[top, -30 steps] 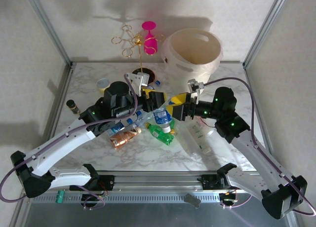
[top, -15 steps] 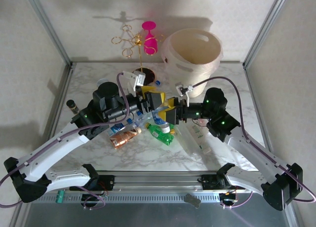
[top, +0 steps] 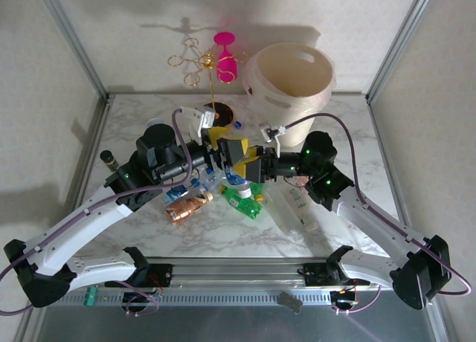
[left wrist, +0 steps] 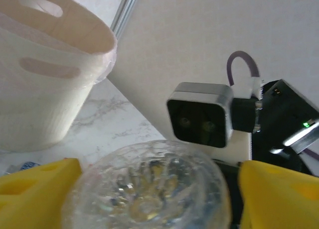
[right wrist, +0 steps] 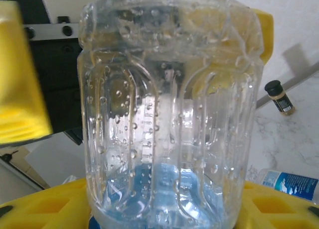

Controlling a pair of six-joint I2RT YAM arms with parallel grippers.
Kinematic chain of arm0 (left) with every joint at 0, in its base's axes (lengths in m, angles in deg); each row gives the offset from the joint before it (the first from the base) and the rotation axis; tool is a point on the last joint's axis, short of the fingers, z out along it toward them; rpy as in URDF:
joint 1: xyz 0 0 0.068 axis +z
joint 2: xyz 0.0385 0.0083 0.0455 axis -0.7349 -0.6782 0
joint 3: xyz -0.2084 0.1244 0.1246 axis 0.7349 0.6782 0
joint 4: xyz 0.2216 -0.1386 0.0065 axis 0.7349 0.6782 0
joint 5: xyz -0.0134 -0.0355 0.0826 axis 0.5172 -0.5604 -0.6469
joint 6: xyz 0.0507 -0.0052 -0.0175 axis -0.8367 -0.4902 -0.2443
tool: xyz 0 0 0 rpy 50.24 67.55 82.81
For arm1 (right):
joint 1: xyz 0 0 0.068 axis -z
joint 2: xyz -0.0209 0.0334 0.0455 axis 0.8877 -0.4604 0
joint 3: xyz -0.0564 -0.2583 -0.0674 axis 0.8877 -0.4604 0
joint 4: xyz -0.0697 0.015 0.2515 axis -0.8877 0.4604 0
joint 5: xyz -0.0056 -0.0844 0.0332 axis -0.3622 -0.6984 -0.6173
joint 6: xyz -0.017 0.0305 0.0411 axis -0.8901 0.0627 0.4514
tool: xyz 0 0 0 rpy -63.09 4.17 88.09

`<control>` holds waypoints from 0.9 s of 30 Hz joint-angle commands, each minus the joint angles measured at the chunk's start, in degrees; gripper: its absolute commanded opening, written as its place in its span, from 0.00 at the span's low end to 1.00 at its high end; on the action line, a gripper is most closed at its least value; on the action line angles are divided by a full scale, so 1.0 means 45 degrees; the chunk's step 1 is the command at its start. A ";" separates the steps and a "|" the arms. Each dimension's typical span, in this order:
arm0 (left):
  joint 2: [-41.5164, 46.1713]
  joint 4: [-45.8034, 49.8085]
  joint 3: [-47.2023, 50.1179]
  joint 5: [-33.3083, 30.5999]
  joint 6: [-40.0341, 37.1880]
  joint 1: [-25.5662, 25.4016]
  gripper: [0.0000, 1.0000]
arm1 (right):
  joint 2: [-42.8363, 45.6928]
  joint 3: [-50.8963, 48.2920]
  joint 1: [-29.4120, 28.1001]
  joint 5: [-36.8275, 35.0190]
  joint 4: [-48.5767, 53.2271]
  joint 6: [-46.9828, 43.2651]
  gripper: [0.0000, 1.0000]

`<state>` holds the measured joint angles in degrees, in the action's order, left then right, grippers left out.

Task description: Put the plastic bottles in the bin

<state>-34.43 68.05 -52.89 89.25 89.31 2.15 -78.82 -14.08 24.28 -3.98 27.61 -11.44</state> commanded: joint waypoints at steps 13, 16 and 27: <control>0.3449 0.1643 0.2646 -0.8801 -0.0514 -0.0065 0.90 | -0.1801 0.6427 0.1609 -1.1130 0.8116 -0.4801 0.42; 0.3345 0.1602 0.3430 -0.8935 -0.0482 -0.0065 0.90 | -0.2975 0.8100 0.2339 -1.2803 0.8320 -0.5550 0.42; 0.2954 0.0815 0.4228 -0.7945 -0.0803 -0.0041 0.88 | -0.8046 1.3017 0.4718 -1.3604 0.8967 -0.6296 0.42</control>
<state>-21.04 73.32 -34.21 52.36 87.32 1.98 -110.99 39.43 44.54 -62.98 65.86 -37.71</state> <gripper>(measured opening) 0.886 0.541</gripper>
